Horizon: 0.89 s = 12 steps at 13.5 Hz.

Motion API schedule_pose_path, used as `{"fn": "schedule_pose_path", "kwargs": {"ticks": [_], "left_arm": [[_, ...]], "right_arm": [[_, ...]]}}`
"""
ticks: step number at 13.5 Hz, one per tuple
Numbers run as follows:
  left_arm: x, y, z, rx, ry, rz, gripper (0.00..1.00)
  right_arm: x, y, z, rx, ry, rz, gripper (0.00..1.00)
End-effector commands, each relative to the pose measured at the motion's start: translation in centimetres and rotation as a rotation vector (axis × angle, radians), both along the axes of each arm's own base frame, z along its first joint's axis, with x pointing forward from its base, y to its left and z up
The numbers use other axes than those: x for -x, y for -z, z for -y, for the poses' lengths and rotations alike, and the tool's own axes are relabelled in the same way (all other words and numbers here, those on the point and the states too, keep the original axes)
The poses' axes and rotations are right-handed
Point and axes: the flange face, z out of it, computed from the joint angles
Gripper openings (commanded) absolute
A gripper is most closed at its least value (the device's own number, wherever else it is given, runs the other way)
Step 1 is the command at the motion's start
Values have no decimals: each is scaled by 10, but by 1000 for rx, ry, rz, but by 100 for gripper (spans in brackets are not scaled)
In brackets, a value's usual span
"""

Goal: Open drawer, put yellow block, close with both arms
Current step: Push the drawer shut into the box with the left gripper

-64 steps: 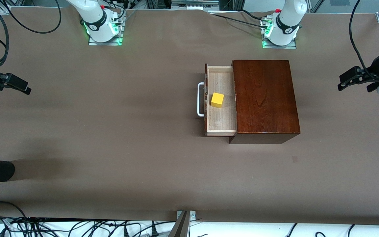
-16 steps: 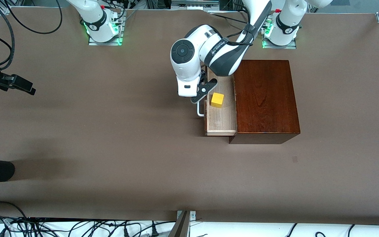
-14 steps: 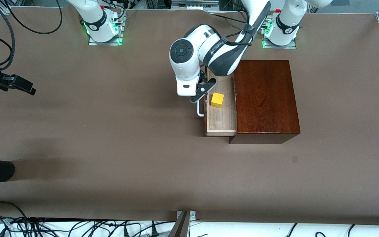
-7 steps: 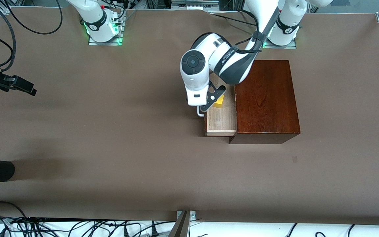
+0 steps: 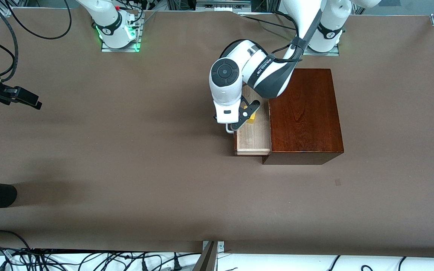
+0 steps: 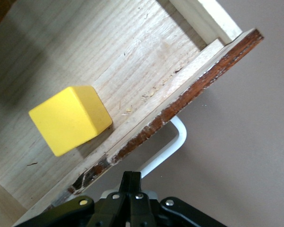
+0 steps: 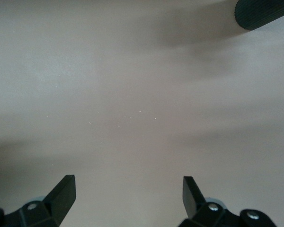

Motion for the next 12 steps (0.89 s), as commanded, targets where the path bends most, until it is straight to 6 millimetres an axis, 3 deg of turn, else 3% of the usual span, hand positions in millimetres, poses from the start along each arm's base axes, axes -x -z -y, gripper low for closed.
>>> {"fn": "schedule_pose_path", "kwargs": {"ticks": [1,8,12], "left_arm": [[-6,-1,3,17,12,-1,0],[-29,-10,-28,-11,170,36,0],[-40,-17,-60,-15,212,23,0]], "right_arm": [[2,-2,0,6,-4,-1,100],[0,2,-4,8,-11,-6,100],[0,1,-5,8,-12,-4,100]]}}
